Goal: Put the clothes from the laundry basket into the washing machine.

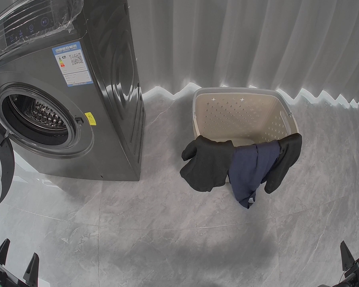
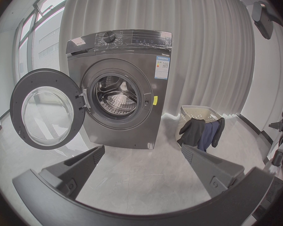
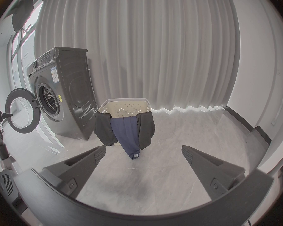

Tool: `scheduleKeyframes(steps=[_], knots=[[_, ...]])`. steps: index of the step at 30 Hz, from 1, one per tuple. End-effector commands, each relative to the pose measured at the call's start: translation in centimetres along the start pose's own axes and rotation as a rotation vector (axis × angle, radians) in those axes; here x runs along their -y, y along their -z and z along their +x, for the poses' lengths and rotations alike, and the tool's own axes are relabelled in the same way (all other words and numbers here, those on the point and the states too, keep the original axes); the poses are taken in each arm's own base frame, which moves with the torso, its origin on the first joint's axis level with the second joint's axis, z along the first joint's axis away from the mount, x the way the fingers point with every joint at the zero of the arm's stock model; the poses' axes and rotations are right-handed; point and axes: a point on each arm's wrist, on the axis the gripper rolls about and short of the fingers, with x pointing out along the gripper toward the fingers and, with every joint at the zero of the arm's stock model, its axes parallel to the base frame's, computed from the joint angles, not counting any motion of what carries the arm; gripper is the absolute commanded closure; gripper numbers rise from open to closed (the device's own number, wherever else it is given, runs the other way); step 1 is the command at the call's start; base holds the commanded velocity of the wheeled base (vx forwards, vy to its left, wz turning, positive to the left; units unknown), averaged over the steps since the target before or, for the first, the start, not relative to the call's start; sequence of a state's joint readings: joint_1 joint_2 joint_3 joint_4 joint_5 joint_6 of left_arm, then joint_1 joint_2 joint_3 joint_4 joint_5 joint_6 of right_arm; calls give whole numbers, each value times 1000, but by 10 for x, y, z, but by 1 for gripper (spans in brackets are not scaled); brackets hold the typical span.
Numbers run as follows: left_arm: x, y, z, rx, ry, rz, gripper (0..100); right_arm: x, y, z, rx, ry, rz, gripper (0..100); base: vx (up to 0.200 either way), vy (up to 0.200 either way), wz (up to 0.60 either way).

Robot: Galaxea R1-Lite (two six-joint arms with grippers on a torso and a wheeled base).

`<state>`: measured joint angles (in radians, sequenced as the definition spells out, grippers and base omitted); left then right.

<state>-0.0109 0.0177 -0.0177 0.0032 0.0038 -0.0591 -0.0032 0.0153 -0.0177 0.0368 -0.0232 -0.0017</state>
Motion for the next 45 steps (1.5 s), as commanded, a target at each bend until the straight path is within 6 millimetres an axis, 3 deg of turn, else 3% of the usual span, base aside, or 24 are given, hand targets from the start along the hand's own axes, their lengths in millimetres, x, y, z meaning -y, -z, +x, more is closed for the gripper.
scheduleKeyframes(steps=[1,21,27,39,45], knots=[[0,5,0,-1,-1,-1,0,0,1,-1,11,0,-1,0,0,-200,0],[0,5,0,-1,-1,-1,0,0,1,-1,11,0,-1,0,0,-200,0],[0,5,0,-1,-1,-1,0,0,1,-1,11,0,-1,0,0,0,0],[0,5,0,-1,-1,-1,0,0,1,-1,11,0,-1,0,200,0,0],[0,5,0,-1,-1,-2,0,0,1,-1,11,1,-1,0,0,0,0]])
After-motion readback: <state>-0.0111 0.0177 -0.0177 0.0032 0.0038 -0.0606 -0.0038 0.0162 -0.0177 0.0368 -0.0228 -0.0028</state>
